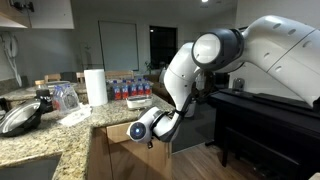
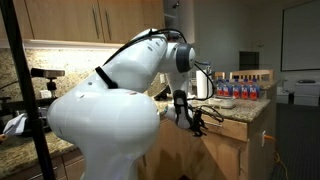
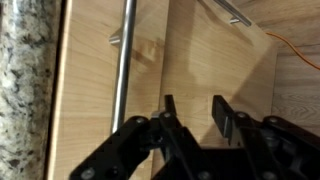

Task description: Close the drawer

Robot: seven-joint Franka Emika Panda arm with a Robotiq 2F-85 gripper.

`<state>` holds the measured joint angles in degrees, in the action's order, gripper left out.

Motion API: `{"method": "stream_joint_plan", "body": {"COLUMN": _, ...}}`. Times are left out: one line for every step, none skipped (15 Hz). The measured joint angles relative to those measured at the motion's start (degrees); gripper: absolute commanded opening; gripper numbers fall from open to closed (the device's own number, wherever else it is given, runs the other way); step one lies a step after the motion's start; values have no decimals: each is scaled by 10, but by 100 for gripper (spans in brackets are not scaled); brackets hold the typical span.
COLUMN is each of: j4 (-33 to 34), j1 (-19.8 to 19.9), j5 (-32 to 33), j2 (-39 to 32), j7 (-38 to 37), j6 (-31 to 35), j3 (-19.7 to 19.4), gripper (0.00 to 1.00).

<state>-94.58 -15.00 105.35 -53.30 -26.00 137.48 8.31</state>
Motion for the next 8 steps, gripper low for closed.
{"method": "stream_joint_plan", "body": {"j4": 8, "j1": 0, "j5": 0, "j2": -4, "j7": 0, "j6": 0, "j3": 0, "gripper": 8}}
{"method": "stream_joint_plan", "body": {"j4": 17, "j1": 0, "j5": 0, "j2": -8, "j7": 0, "j6": 0, "j3": 0, "gripper": 5}}
{"method": "stream_joint_plan", "body": {"j4": 25, "j1": 0, "j5": 0, "j2": -11, "j7": 0, "j6": 0, "j3": 1, "gripper": 2}}
{"method": "stream_joint_plan", "body": {"j4": 34, "j1": 0, "j5": 0, "j2": -16, "j7": 0, "j6": 0, "j3": 2, "gripper": 2}}
{"method": "stream_joint_plan", "body": {"j4": 43, "j1": 0, "j5": -1, "j2": -20, "j7": 0, "j6": 0, "j3": 2, "gripper": 1}}
{"method": "stream_joint_plan", "body": {"j4": 52, "j1": -1, "j5": -1, "j2": -24, "j7": 0, "j6": 0, "j3": 3, "gripper": 0}}
{"method": "stream_joint_plan", "body": {"j4": 61, "j1": -1, "j5": -1, "j2": -28, "j7": 0, "j6": 0, "j3": 4, "gripper": 3}}
{"method": "stream_joint_plan", "body": {"j4": 69, "j1": -2, "j5": -1, "j2": -31, "j7": 0, "j6": 0, "j3": 5, "gripper": 4}}
